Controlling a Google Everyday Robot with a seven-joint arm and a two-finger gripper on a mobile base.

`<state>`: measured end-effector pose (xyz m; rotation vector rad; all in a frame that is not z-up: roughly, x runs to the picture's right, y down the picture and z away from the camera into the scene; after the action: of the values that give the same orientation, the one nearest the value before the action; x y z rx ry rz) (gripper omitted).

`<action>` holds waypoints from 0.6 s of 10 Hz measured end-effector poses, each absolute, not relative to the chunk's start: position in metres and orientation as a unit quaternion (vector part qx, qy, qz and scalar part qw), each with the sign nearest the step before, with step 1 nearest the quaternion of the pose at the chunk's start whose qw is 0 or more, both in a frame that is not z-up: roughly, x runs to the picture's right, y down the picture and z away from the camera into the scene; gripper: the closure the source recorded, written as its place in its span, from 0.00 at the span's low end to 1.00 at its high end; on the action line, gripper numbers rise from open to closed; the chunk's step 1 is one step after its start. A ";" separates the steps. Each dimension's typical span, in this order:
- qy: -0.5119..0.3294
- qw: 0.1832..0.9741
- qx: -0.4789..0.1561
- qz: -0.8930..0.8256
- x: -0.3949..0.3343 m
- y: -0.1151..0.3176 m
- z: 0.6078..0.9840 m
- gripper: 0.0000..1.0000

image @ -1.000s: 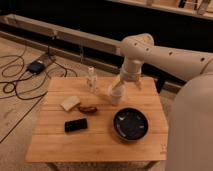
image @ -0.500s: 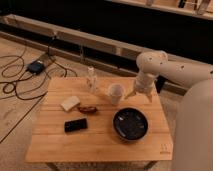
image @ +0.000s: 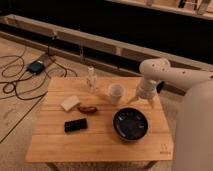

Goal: Pick up the ceramic bowl

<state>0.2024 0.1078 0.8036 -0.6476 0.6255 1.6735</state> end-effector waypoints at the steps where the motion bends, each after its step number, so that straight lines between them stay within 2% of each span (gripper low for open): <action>1: 0.271 0.581 -0.280 0.714 0.203 0.114 0.803 0.20; 6: 0.291 0.565 -0.292 0.715 0.208 0.149 0.800 0.20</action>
<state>0.2084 0.1493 0.7999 -0.6876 0.6839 1.6810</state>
